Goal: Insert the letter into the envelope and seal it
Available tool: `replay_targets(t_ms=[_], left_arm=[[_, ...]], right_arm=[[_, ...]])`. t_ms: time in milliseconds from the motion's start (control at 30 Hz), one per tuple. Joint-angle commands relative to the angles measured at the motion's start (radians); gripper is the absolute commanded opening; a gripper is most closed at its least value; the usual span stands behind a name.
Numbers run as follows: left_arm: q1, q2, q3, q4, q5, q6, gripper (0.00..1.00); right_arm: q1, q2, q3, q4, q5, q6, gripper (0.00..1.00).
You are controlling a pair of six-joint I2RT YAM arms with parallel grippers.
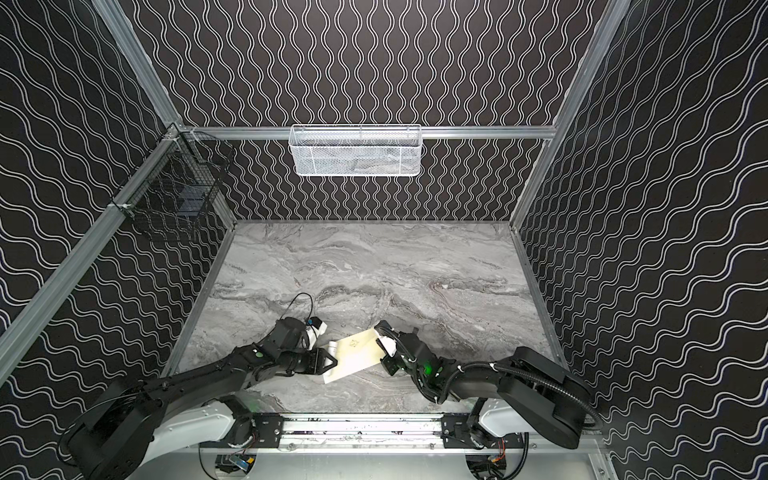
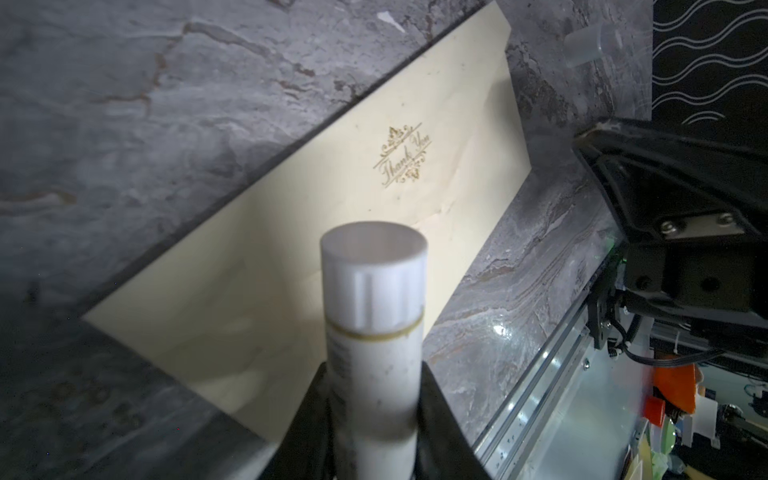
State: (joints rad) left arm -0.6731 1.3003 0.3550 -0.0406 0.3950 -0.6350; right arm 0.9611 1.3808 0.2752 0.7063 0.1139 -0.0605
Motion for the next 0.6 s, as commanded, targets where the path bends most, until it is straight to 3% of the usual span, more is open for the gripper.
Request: replay_targets(t_ms=[0,133,567], left_arm=[[-0.021,0.025,0.025,0.043,-0.027,0.03,0.0],[-0.031,0.067,0.04,0.06,-0.036,0.045,0.0],[-0.029,0.084,-0.017,0.059,-0.096,-0.004,0.0]], right_arm=[[0.016,0.089,0.039,0.218,-0.101,-0.078,0.0],[0.034,0.213,0.068,0.364,-0.119,-0.084,0.0],[0.05,0.473,0.093,0.43,-0.076,-0.04,0.0]])
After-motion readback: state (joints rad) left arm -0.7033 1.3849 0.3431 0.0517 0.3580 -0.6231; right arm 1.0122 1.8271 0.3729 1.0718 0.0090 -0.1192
